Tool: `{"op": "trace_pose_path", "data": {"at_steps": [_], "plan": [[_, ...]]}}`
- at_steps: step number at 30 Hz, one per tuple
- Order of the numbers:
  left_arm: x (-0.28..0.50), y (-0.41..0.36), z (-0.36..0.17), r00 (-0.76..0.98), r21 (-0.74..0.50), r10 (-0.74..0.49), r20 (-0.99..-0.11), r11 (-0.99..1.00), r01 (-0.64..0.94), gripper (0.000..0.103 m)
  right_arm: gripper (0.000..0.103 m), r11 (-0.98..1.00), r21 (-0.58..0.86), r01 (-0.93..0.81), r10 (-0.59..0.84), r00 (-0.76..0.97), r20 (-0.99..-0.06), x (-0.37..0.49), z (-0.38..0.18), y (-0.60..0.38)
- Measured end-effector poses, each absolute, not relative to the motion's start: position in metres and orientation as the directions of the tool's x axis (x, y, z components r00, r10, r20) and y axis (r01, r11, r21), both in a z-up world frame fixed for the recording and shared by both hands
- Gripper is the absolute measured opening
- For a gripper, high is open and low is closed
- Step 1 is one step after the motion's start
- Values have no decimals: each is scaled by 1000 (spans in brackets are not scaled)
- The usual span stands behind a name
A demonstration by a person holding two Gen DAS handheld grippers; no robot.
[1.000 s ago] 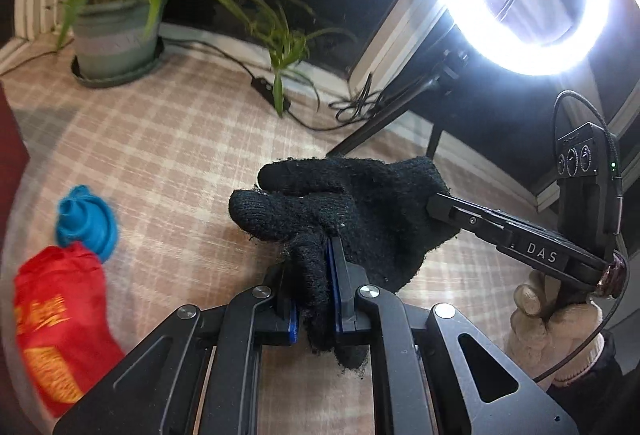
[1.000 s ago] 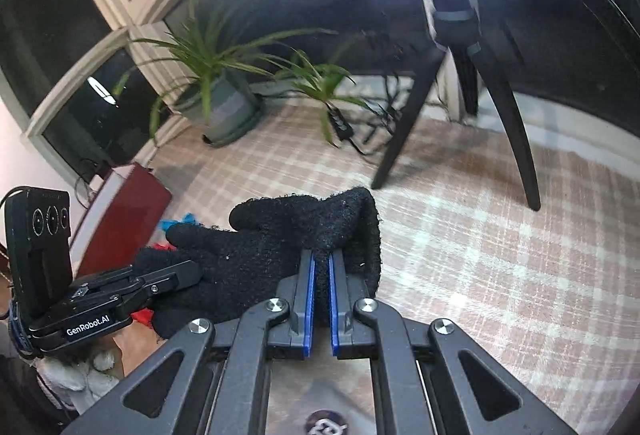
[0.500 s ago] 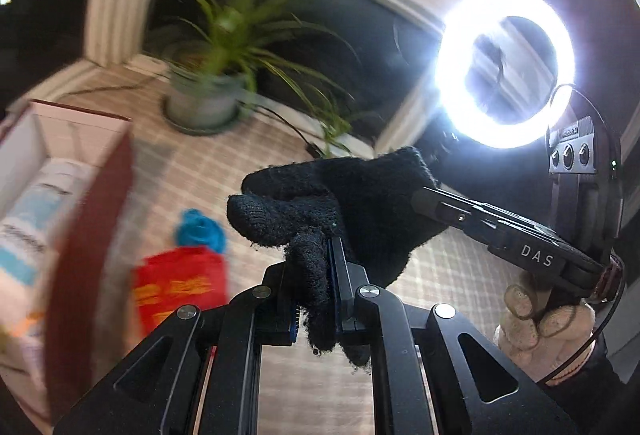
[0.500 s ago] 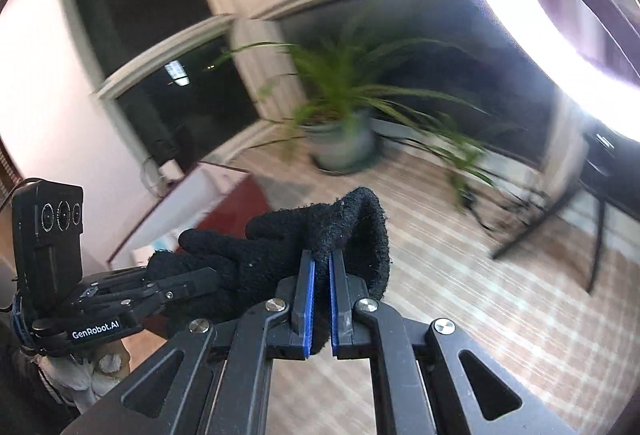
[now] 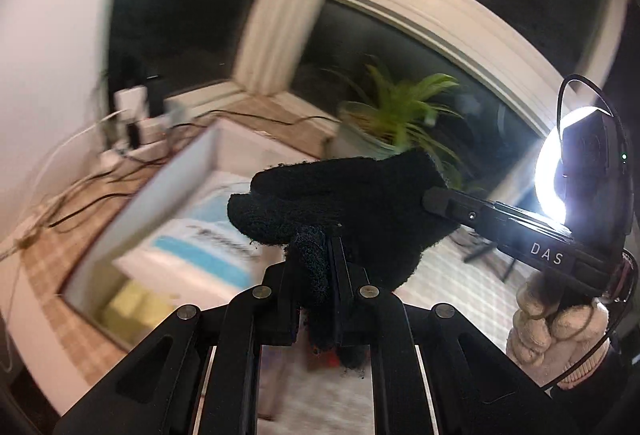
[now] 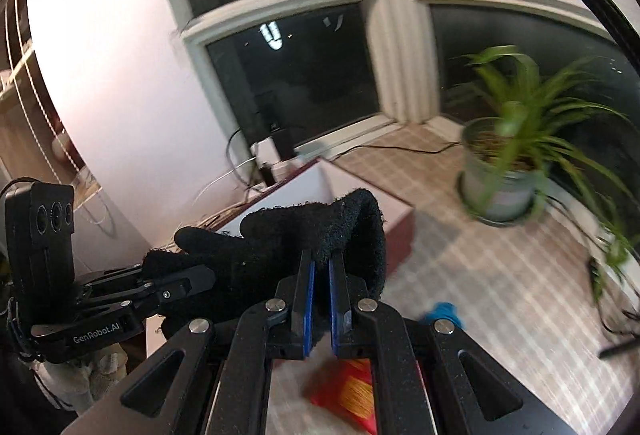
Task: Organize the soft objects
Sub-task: 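Lift the black glove with both grippers and carry it over the box, then lower the glove into the box and open both grippers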
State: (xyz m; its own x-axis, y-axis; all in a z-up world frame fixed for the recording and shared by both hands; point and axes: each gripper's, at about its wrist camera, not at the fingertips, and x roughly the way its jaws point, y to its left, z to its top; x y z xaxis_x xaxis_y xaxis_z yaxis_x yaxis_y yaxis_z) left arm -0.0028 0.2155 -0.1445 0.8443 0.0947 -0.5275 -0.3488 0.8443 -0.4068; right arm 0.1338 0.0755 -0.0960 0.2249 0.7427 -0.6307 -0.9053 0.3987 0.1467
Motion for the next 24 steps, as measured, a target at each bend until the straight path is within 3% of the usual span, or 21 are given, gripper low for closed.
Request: {"op": "trace_pose_path", "data": {"at_steps": [8, 20, 21, 23, 24], "plan": [[-20, 256, -164, 812, -399, 167, -560, 805, -440, 10, 6, 357, 131, -925, 708, 177, -684, 125, -126, 138], [-21, 277, -183, 764, -422, 155, -626, 757, -499, 11, 9, 347, 89, -934, 654, 173, -736, 126, -149, 173], [-21, 278, -184, 761, -418, 156, -630, 757, -502, 16, 9, 348, 87, -933, 654, 175, -736, 125, -150, 174], [-21, 279, -185, 755, -417, 157, -637, 753, -508, 25, 19, 353, 83, -932, 652, 181, -736, 125, -150, 174], [-21, 280, -186, 748, -413, 164, -643, 749, -519, 41, 33, 355, 84, -931, 653, 183, -735, 125, -150, 174]]}}
